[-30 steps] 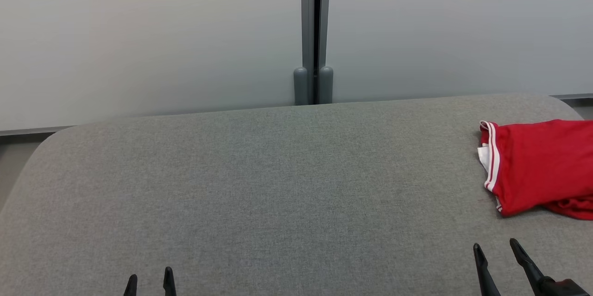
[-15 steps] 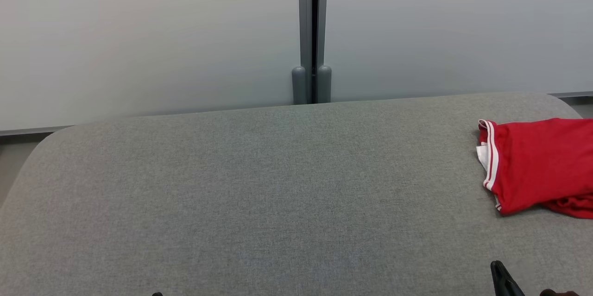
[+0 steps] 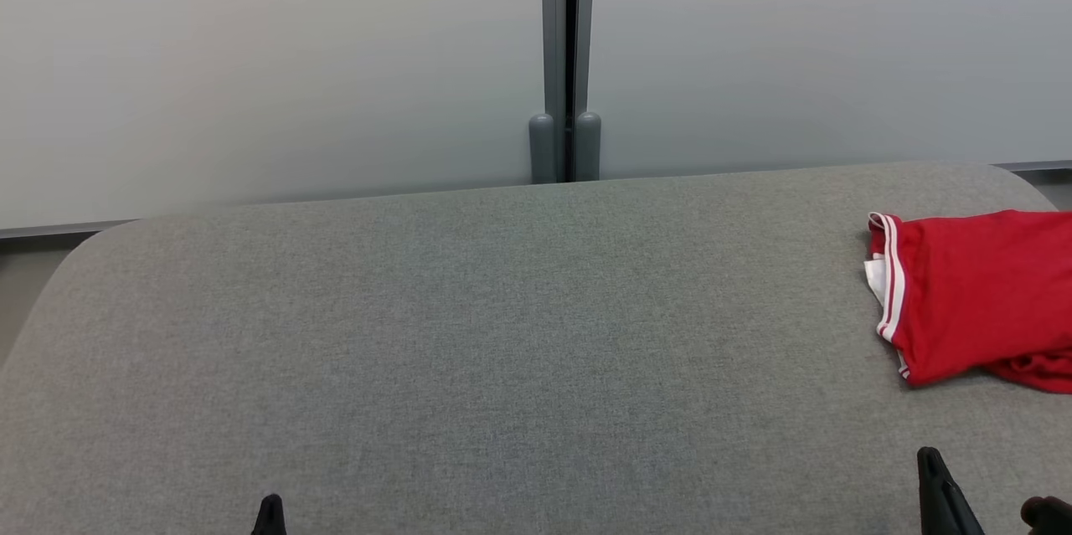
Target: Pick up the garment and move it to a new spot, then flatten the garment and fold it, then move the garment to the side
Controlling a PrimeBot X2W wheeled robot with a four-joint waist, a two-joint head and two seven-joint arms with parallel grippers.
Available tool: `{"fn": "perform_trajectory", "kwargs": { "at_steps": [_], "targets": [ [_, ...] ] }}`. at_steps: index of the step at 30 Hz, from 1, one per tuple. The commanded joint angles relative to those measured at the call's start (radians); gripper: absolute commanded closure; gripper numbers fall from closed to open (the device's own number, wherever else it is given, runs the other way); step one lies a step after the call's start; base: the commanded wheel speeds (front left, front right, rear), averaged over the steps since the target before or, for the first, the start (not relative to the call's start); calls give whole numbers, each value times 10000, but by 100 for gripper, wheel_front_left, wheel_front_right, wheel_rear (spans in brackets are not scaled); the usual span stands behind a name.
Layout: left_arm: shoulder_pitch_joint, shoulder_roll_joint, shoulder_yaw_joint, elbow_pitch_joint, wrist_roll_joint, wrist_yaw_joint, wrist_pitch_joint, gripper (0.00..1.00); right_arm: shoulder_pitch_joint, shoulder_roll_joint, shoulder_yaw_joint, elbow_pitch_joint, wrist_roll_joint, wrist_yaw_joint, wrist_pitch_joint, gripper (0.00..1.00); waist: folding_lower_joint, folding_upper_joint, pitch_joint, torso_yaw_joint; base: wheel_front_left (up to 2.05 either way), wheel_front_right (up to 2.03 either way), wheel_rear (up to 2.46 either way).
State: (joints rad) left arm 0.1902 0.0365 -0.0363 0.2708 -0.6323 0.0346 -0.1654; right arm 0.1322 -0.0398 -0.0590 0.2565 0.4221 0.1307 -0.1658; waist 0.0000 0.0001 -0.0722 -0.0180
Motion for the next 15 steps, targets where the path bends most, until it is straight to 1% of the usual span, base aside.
{"fn": "perform_trajectory", "kwargs": {
  "at_steps": [1,15],
  "targets": [
    [-364,60,108,-161,-395,-121,82,100,-294,-84,-63,-169,465,2,102,100,0,-1,11,4,0,0,0],
    [-909,82,390,-192,-2271,-433,622,100,-732,-98,-161,-171,2742,1,638,100,0,-1,110,27,0,0,0]
  ]
}}
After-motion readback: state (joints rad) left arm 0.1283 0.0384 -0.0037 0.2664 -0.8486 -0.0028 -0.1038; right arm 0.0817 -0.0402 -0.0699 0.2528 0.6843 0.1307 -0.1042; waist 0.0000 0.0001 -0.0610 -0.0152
